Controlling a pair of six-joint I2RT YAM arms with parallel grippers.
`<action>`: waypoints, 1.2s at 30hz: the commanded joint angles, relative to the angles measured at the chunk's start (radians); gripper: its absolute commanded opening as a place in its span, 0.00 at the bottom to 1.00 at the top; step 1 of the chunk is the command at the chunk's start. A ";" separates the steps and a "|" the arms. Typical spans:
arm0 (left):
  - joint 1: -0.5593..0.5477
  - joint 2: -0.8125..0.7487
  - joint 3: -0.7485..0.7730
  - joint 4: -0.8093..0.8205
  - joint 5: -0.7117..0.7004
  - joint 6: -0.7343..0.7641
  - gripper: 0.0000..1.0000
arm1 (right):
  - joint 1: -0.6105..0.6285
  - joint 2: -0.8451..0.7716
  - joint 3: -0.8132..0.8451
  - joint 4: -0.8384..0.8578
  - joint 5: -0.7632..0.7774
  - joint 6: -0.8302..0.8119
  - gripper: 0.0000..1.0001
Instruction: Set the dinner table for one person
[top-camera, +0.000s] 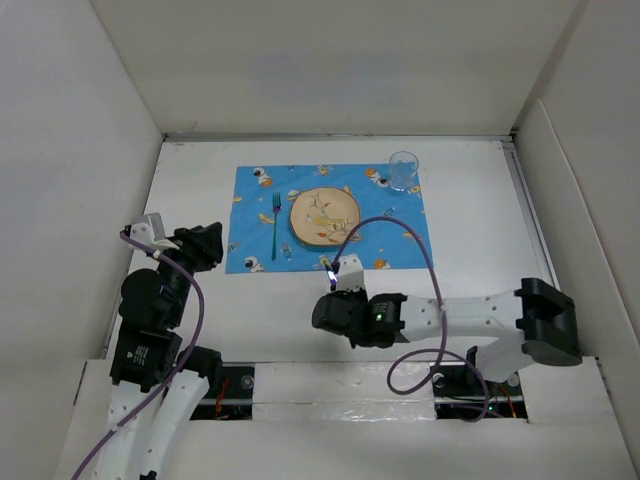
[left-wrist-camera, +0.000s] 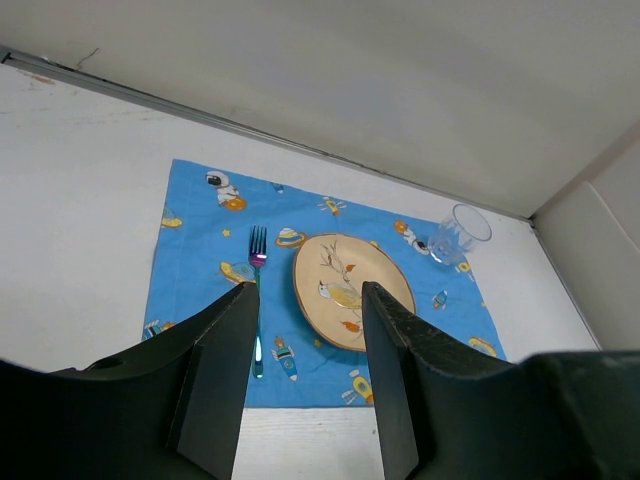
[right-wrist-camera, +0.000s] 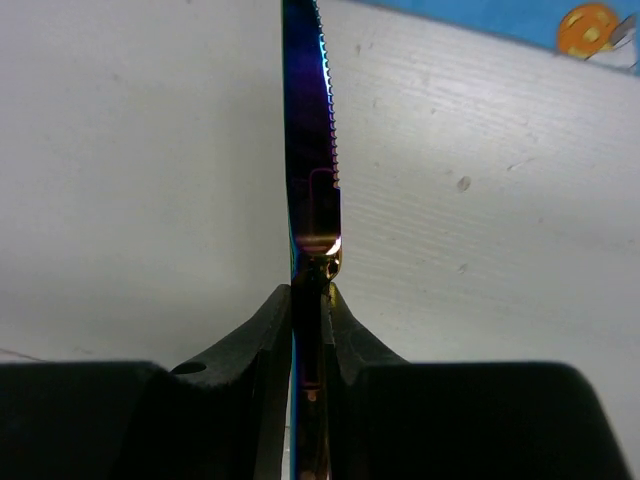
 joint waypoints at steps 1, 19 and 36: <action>-0.006 -0.007 0.002 0.048 0.007 0.010 0.42 | -0.055 -0.108 0.043 -0.025 0.079 -0.097 0.01; -0.006 -0.018 0.003 0.045 0.000 0.014 0.42 | -0.818 0.222 0.331 0.320 -0.369 -0.664 0.00; -0.006 0.008 0.006 0.045 0.018 0.022 0.42 | -0.931 0.448 0.430 0.335 -0.446 -0.650 0.00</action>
